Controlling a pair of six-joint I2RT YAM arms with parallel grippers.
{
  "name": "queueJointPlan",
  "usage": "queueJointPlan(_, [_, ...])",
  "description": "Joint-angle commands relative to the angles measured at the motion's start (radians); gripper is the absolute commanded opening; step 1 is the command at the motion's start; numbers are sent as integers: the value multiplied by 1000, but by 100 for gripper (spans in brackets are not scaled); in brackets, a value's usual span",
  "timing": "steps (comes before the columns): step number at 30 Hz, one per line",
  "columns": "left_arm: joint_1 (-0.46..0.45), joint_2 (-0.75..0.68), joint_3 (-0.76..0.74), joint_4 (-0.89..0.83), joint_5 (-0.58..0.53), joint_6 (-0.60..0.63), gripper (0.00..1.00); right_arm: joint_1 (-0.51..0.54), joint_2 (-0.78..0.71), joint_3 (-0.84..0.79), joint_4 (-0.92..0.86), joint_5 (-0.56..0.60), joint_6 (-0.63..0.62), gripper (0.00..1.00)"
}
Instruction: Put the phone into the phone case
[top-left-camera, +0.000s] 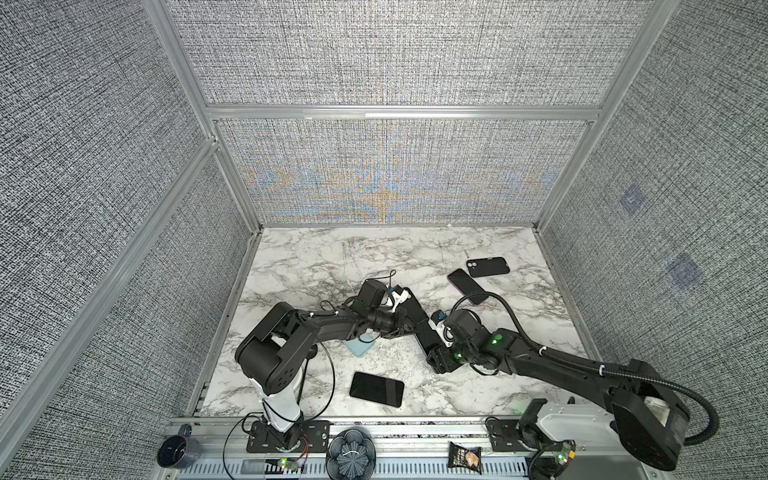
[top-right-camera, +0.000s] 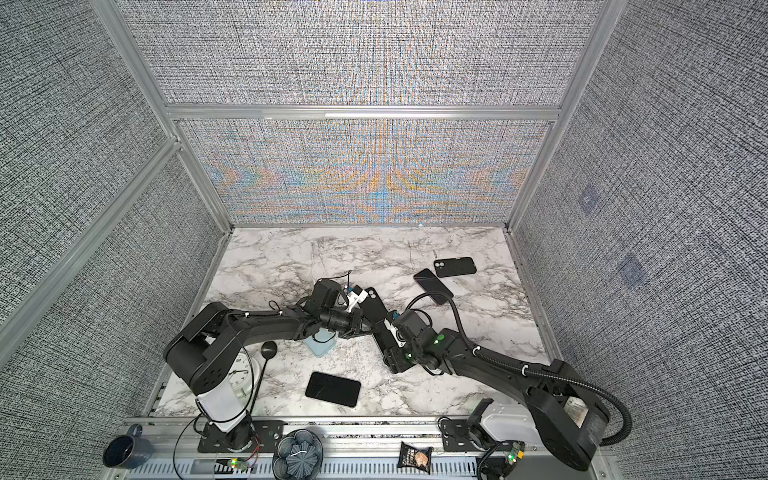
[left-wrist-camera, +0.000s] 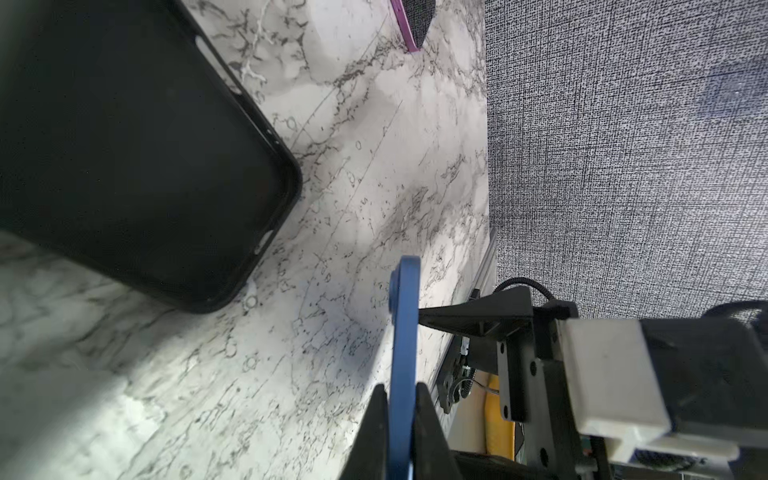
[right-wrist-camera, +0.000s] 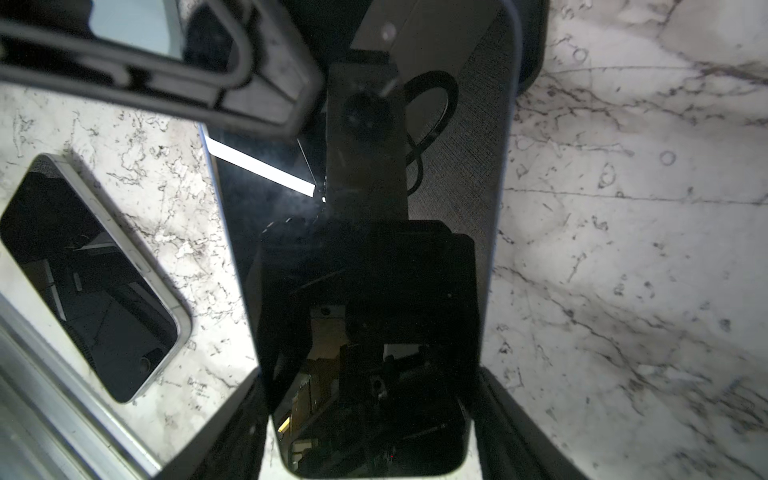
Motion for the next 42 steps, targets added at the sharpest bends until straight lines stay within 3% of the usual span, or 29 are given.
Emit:
queueJointPlan(1, [-2, -3, -13, -2, -7, -14, 9, 0, -5, -1, 55, -3, -28, 72])
queueJointPlan(6, [1, -14, -29, 26, -5, -31, 6, 0, -36, 1, 32, 18, -43, 83])
queueJointPlan(13, [15, -38, -28, 43, -7, -47, 4, 1, -94, 54, -55, 39, -44, 85])
queueJointPlan(23, [66, -100, -19, 132, 27, -140, 2, -17, -260, 78, -78, 38, 165, 85])
queueJointPlan(31, [118, -87, -27, 301, 66, -259, 0, -106, -330, 13, 24, -95, 330, 85])
queueJointPlan(42, [142, -16, -18, 509, 78, -389, 0, -361, -346, -176, 397, -459, 582, 85])
